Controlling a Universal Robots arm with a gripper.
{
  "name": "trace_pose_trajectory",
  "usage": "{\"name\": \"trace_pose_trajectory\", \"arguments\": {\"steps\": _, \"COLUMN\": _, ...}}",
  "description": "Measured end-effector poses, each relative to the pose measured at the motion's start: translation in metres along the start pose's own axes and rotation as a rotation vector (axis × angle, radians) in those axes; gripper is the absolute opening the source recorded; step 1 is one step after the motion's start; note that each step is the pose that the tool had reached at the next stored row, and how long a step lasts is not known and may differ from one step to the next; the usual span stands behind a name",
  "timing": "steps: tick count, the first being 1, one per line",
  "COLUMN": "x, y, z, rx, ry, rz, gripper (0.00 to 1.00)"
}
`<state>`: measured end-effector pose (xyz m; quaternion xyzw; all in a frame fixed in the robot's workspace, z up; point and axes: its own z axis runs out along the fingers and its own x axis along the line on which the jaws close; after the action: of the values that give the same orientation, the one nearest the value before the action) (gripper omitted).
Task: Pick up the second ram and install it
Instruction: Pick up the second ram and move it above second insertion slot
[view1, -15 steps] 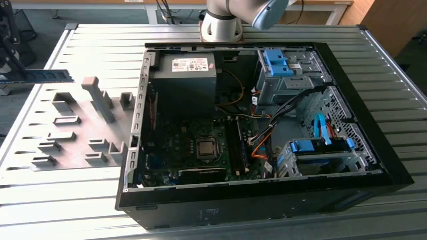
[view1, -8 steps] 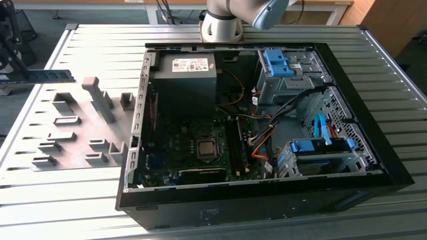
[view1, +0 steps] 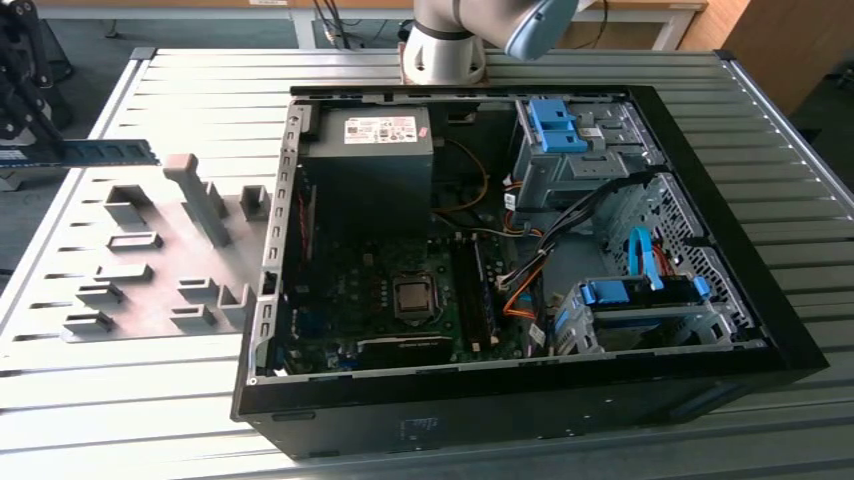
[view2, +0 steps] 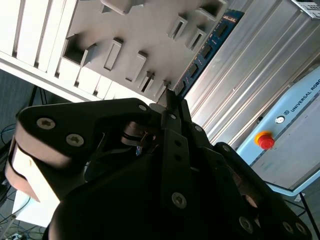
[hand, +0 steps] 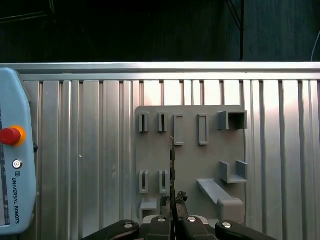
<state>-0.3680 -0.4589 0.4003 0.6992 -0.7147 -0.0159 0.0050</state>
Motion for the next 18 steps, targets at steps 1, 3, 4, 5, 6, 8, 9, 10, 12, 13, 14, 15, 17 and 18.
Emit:
{"name": "trace_pose_trajectory", "arguments": {"steps": 1, "x": -0.0001, "y": -0.0014, "z": -0.0001, "rx": 0.0000, "ry": 0.0000, "rz": 0.000, "gripper": 0.14}}
{"name": "trace_pose_trajectory", "arguments": {"steps": 3, "x": -0.0001, "y": -0.0050, "z": -0.0001, "rx": 0.0000, "ry": 0.0000, "rz": 0.000, "gripper": 0.14}}
{"name": "trace_pose_trajectory", "arguments": {"steps": 4, "x": -0.0002, "y": -0.0079, "z": -0.0003, "rx": -0.0001, "ry": 0.0001, "rz": 0.000, "gripper": 0.14}}
{"name": "trace_pose_trajectory", "arguments": {"steps": 5, "x": -0.0003, "y": -0.0107, "z": -0.0004, "rx": -0.0002, "ry": 0.0001, "rz": 0.000, "gripper": 0.14}}
{"name": "trace_pose_trajectory", "arguments": {"steps": 6, "x": -0.0003, "y": -0.0138, "z": -0.0004, "rx": 0.0000, "ry": 0.0000, "rz": 0.000, "gripper": 0.14}}
{"name": "trace_pose_trajectory", "arguments": {"steps": 8, "x": -0.0005, "y": -0.0198, "z": -0.0006, "rx": 0.0000, "ry": 0.0000, "rz": 0.000, "gripper": 0.14}}
{"name": "trace_pose_trajectory", "arguments": {"steps": 9, "x": -0.0005, "y": -0.0222, "z": -0.0006, "rx": 0.0001, "ry": -0.0001, "rz": 0.000, "gripper": 0.14}}
{"name": "trace_pose_trajectory", "arguments": {"steps": 10, "x": -0.0005, "y": -0.0238, "z": -0.0007, "rx": 0.0000, "ry": 0.0000, "rz": 0.000, "gripper": 0.14}}
{"name": "trace_pose_trajectory", "arguments": {"steps": 12, "x": -0.0006, "y": -0.0256, "z": -0.0008, "rx": 0.0000, "ry": 0.0000, "rz": 0.000, "gripper": 0.14}}
{"name": "trace_pose_trajectory", "arguments": {"steps": 13, "x": -0.0006, "y": -0.0257, "z": -0.0008, "rx": 0.0000, "ry": 0.0000, "rz": 0.000, "gripper": 0.14}}
{"name": "trace_pose_trajectory", "arguments": {"steps": 14, "x": -0.0006, "y": -0.0257, "z": -0.0008, "rx": 0.0000, "ry": 0.0000, "rz": 0.000, "gripper": 0.14}}
{"name": "trace_pose_trajectory", "arguments": {"steps": 15, "x": -0.0006, "y": -0.0258, "z": -0.0007, "rx": 0.0000, "ry": -0.0001, "rz": 0.000, "gripper": 0.14}}
{"name": "trace_pose_trajectory", "arguments": {"steps": 17, "x": -0.0006, "y": -0.0259, "z": -0.0008, "rx": -0.0001, "ry": 0.0000, "rz": 0.000, "gripper": 0.14}}
{"name": "trace_pose_trajectory", "arguments": {"steps": 18, "x": -0.0006, "y": -0.0264, "z": -0.0008, "rx": 0.0000, "ry": 0.0000, "rz": 0.000, "gripper": 0.14}}
